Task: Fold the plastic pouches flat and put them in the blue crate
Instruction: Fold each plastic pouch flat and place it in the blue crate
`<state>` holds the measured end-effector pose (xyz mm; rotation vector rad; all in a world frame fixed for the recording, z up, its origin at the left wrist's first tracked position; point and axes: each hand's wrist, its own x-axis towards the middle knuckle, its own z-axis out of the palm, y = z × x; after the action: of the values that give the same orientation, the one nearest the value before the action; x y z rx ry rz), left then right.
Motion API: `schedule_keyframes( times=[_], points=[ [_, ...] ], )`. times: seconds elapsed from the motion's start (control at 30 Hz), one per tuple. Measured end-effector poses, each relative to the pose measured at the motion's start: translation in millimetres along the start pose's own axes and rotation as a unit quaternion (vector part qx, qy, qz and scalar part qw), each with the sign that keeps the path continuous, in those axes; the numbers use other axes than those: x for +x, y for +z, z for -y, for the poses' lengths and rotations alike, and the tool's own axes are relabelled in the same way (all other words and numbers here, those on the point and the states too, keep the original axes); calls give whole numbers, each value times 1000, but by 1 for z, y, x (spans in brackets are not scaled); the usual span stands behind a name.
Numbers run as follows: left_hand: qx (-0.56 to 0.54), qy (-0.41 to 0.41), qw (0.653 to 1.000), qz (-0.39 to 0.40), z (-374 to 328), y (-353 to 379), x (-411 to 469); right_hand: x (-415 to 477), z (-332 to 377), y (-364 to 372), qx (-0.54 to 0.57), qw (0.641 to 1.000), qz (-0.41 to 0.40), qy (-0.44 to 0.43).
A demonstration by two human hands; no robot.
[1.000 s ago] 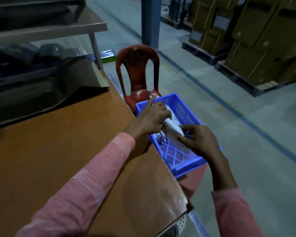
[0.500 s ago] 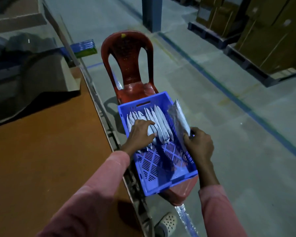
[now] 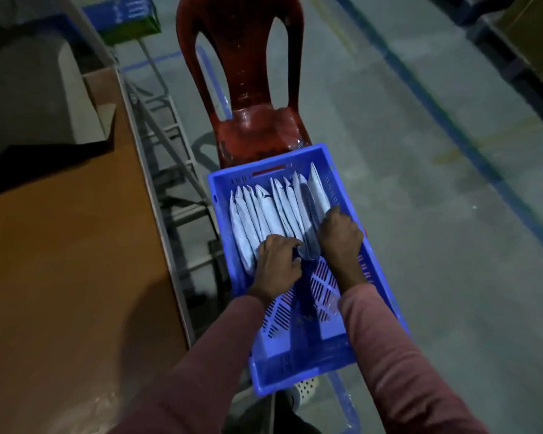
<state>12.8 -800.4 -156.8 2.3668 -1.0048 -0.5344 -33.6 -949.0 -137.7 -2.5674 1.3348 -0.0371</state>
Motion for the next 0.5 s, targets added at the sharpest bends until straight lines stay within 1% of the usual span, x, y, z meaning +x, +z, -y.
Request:
schedule_keyframes(
  times=[0.13, 0.23, 0.3, 0.4, 0.5],
  points=[
    [-28, -32, 999, -19, 3, 16, 18, 30, 6, 32, -30, 1000, 4, -7],
    [-49, -51, 996, -46, 8, 22, 26, 47, 10, 53, -14, 1000, 26, 11],
    [-47, -48, 995, -73, 13, 27, 27, 54, 12, 67, -1, 999, 47, 24],
    [-8, -24, 993, -117, 25, 31, 27, 59, 14, 80, -1, 996, 81, 29],
    [7, -15, 991, -130, 36, 34, 28, 65, 13, 84, 2, 993, 113, 39]
  ],
)
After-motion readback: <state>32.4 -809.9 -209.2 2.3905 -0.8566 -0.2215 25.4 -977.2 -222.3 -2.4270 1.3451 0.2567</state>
